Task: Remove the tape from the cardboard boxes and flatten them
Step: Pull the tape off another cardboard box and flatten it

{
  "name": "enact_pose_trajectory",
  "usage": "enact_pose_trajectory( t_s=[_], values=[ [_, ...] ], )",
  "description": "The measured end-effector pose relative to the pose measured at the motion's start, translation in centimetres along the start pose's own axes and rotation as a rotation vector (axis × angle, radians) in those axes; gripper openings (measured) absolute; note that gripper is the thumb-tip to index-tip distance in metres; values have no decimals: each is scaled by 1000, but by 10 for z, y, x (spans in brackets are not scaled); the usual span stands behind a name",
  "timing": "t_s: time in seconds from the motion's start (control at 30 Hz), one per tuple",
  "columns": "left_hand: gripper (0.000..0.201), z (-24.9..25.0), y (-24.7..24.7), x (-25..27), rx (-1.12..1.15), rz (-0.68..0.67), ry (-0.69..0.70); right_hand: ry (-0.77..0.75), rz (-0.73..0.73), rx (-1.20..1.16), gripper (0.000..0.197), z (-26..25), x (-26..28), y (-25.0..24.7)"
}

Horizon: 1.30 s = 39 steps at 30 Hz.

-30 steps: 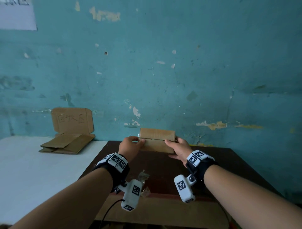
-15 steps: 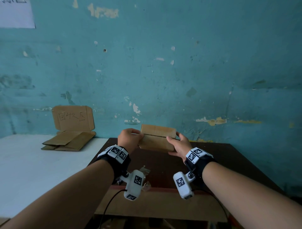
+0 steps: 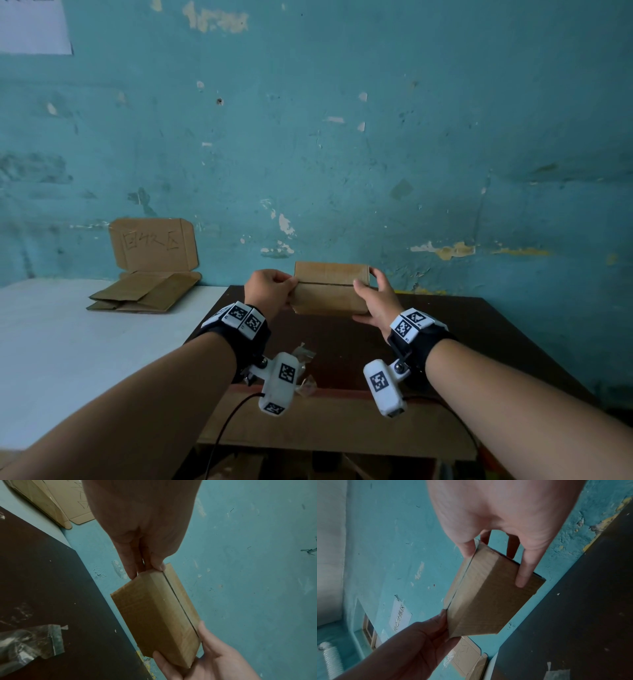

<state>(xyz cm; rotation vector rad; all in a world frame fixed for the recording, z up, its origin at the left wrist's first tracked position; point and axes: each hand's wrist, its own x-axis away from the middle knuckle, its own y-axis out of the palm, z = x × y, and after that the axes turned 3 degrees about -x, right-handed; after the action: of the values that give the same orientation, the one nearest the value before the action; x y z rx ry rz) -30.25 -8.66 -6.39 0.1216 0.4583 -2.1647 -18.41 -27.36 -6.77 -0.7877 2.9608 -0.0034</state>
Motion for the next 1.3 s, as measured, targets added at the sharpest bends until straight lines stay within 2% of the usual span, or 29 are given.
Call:
enact_pose_trajectory(
  t_s=[0.1,0.3,0.5,0.57,0.67,0.87,0.93,1.03,1.3],
  values=[
    [14,1,1,2,6,-14,9,-3,-4,-8,32,-3,0,1],
    [13,1,-2,0,56,-27,-13,8,-16,-80,20,-1,-5,-2],
    [15,2,-2,2,71,-26,-44,9,2,-133,30,5,-5,-4],
    [16,4,-2,2,16,-7,-17,2,-7,-141,28,6,-4,-3],
    [21,7,-2,4,-71,40,31,7,-25,-153,36,4,-2,0],
    [13,13,-3,9,-179,145,96,37,-62,-253,28,-2,0,7],
    [12,17,-4,11,-213,179,121,34,-70,-253,36,-1,1,11],
    [13,20,-6,11,-356,232,222,12,-29,-248,42,1,3,17],
    [13,23,-1,21,-754,281,605,-29,105,-157,40,-2,11,27]
  ],
)
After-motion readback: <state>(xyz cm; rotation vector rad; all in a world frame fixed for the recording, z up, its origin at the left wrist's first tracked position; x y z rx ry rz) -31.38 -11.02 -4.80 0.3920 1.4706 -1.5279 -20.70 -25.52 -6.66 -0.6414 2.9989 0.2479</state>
